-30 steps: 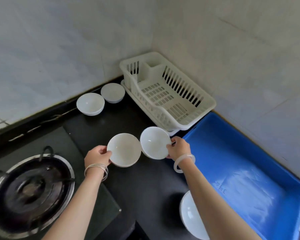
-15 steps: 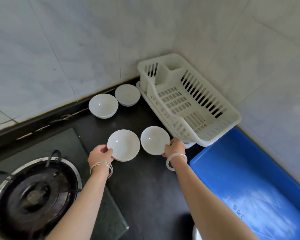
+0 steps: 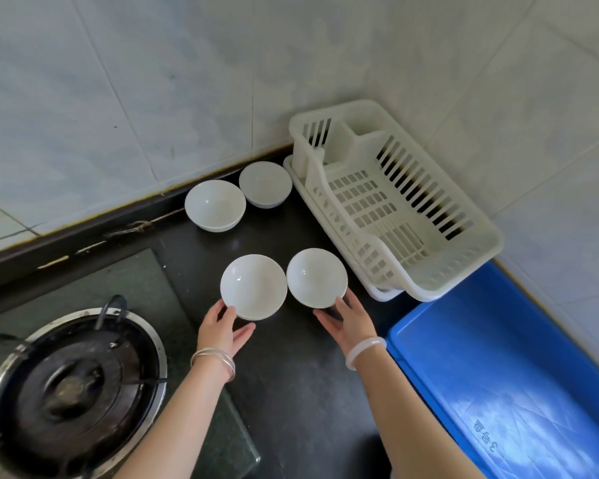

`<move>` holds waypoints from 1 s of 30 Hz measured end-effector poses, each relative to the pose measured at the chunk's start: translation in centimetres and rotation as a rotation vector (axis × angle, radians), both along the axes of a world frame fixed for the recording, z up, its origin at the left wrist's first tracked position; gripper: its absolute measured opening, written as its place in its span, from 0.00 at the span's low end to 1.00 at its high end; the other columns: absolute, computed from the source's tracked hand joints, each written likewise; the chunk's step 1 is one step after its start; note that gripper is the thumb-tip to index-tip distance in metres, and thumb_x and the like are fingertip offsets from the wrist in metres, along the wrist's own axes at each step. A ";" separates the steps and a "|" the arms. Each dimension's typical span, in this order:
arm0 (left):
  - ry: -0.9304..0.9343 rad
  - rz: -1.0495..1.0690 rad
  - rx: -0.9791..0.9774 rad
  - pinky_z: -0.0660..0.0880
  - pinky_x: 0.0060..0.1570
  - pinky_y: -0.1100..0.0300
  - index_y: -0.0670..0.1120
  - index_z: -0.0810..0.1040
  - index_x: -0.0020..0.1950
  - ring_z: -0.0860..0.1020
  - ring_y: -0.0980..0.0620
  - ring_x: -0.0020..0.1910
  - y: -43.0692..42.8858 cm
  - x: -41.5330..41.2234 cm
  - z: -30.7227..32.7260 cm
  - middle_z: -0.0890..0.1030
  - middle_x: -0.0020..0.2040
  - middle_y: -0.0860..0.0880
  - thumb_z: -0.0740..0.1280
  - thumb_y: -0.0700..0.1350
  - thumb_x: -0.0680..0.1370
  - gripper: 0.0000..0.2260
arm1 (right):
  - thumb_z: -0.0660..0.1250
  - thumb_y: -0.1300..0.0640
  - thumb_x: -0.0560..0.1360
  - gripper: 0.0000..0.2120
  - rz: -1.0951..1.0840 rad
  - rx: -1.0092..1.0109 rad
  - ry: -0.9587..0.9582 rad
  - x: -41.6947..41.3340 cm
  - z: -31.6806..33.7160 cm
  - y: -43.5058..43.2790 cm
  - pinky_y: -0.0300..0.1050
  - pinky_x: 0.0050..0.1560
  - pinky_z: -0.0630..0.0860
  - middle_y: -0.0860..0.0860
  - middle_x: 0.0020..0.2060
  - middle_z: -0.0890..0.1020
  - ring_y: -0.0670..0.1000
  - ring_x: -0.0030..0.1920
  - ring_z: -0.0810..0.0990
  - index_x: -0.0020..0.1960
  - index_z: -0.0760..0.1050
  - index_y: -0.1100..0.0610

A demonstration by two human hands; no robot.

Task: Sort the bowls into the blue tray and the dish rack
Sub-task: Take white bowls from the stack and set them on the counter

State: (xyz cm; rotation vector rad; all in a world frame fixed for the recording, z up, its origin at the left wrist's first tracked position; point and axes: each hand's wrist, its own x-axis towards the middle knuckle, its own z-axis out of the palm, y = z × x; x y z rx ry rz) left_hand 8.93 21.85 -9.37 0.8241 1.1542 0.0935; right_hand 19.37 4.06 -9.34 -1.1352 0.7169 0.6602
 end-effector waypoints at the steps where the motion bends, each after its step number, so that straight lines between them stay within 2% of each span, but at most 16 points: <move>1: -0.016 0.020 -0.017 0.77 0.44 0.55 0.46 0.69 0.67 0.79 0.39 0.53 -0.2 0.0 0.0 0.75 0.59 0.42 0.63 0.40 0.77 0.18 | 0.60 0.65 0.78 0.20 -0.011 0.010 -0.052 -0.2 -0.1 0.3 0.46 0.42 0.83 0.61 0.65 0.71 0.62 0.61 0.75 0.69 0.65 0.54; 3: -0.010 0.064 -0.004 0.77 0.44 0.55 0.46 0.71 0.65 0.79 0.40 0.54 -0.4 0.3 0.1 0.76 0.61 0.41 0.63 0.39 0.77 0.17 | 0.58 0.66 0.79 0.20 -0.028 0.036 -0.102 -0.2 -0.5 0.7 0.48 0.49 0.81 0.62 0.69 0.66 0.64 0.67 0.69 0.70 0.63 0.57; 5: 0.002 0.098 0.011 0.78 0.46 0.54 0.45 0.72 0.64 0.79 0.40 0.54 -0.4 0.8 0.2 0.75 0.62 0.40 0.64 0.38 0.77 0.15 | 0.58 0.65 0.79 0.23 -0.076 0.147 0.009 0.3 0.0 1.2 0.52 0.53 0.79 0.58 0.70 0.67 0.62 0.68 0.69 0.72 0.62 0.55; 6: 0.002 0.110 0.012 0.78 0.47 0.53 0.45 0.72 0.63 0.78 0.41 0.54 -0.3 1.1 0.2 0.75 0.63 0.40 0.64 0.38 0.77 0.15 | 0.59 0.65 0.78 0.24 -0.079 0.150 0.036 0.7 0.1 1.4 0.51 0.51 0.80 0.56 0.69 0.69 0.61 0.65 0.73 0.73 0.62 0.53; 8: -0.002 0.135 0.013 0.79 0.48 0.52 0.45 0.72 0.64 0.77 0.44 0.52 -0.1 1.8 0.4 0.74 0.64 0.41 0.64 0.37 0.76 0.16 | 0.61 0.64 0.78 0.24 -0.048 0.054 -0.014 1.4 0.2 2.1 0.47 0.40 0.83 0.56 0.64 0.74 0.58 0.55 0.80 0.72 0.64 0.52; 10: -0.009 0.171 0.017 0.78 0.47 0.53 0.45 0.72 0.64 0.76 0.45 0.53 0.4 2.5 0.5 0.73 0.65 0.41 0.64 0.37 0.76 0.16 | 0.61 0.64 0.78 0.23 -0.024 0.004 -0.062 2.1 0.2 3.1 0.44 0.38 0.82 0.57 0.63 0.75 0.55 0.49 0.83 0.71 0.65 0.52; 16: -0.023 0.229 0.042 0.78 0.46 0.54 0.44 0.72 0.65 0.74 0.40 0.62 2.2 4.7 0.4 0.71 0.67 0.42 0.63 0.35 0.77 0.17 | 0.61 0.66 0.77 0.21 0.006 -0.005 -0.116 4.5 0.4 5.6 0.42 0.38 0.82 0.60 0.62 0.76 0.54 0.46 0.83 0.69 0.67 0.55; 20: -0.051 0.228 0.014 0.78 0.44 0.56 0.45 0.73 0.63 0.74 0.45 0.56 2.8 5.2 0.2 0.71 0.66 0.43 0.64 0.35 0.76 0.16 | 0.61 0.67 0.77 0.21 0.034 -0.019 -0.149 6.1 0.3 6.7 0.44 0.46 0.80 0.61 0.60 0.76 0.55 0.47 0.82 0.69 0.67 0.57; 25: -0.066 0.249 0.002 0.77 0.44 0.56 0.44 0.73 0.63 0.74 0.44 0.56 3.1 5.7 -0.1 0.72 0.66 0.42 0.64 0.35 0.76 0.16 | 0.61 0.67 0.77 0.22 0.050 -0.030 -0.166 7.1 -0.1 7.7 0.45 0.47 0.79 0.61 0.61 0.76 0.56 0.49 0.81 0.70 0.66 0.57; 30: -0.057 0.240 0.020 0.78 0.45 0.55 0.44 0.74 0.62 0.74 0.45 0.55 3.2 5.7 -0.5 0.72 0.65 0.43 0.64 0.35 0.76 0.15 | 0.61 0.67 0.77 0.22 0.048 -0.026 -0.169 7.6 -0.2 8.2 0.44 0.47 0.79 0.60 0.59 0.76 0.54 0.45 0.82 0.70 0.66 0.57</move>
